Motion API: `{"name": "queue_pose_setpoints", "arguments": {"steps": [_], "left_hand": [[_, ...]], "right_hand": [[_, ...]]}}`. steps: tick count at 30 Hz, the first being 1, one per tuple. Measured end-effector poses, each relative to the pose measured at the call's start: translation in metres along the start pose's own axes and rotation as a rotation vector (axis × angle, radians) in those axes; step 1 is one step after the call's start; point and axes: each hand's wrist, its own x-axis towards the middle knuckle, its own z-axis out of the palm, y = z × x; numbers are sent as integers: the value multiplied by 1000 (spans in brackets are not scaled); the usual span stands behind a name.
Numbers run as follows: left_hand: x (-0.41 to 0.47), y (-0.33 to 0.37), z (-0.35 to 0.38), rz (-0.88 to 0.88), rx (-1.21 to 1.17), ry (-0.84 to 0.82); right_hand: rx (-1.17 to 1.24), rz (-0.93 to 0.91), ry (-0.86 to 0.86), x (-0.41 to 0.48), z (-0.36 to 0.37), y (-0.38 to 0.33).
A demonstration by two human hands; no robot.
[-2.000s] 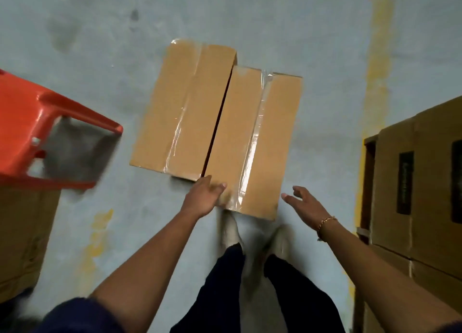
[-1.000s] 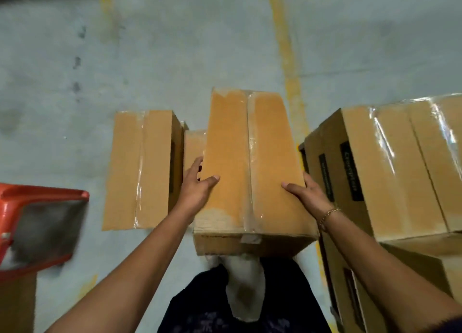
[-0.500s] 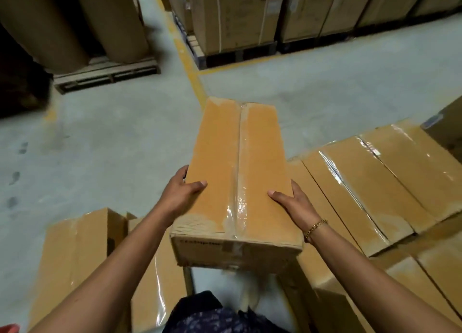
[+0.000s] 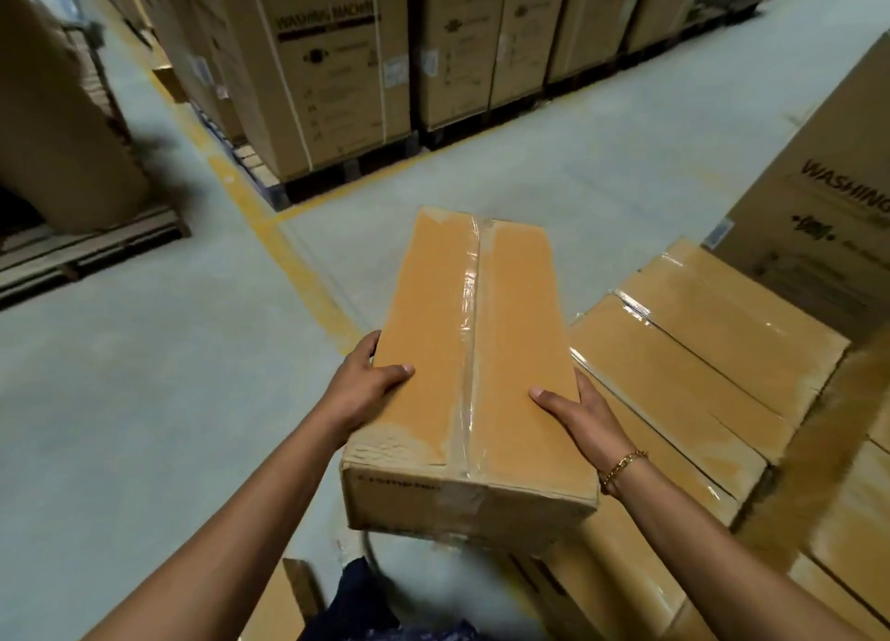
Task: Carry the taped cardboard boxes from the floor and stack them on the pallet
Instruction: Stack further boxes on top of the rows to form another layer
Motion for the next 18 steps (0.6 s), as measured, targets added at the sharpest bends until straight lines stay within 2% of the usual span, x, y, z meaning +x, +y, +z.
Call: {"name": "queue_pose_setpoints", "arguments": {"steps": [6, 10, 18], "left_hand": [[123, 55, -44, 33, 56, -146], [197, 97, -64, 90, 180, -249], [335, 161, -20, 172, 348, -489]], "right_hand": [[56, -12, 140, 81, 50, -37], [105, 5, 266, 123, 79, -55], [173, 69, 540, 195, 82, -80]]}}
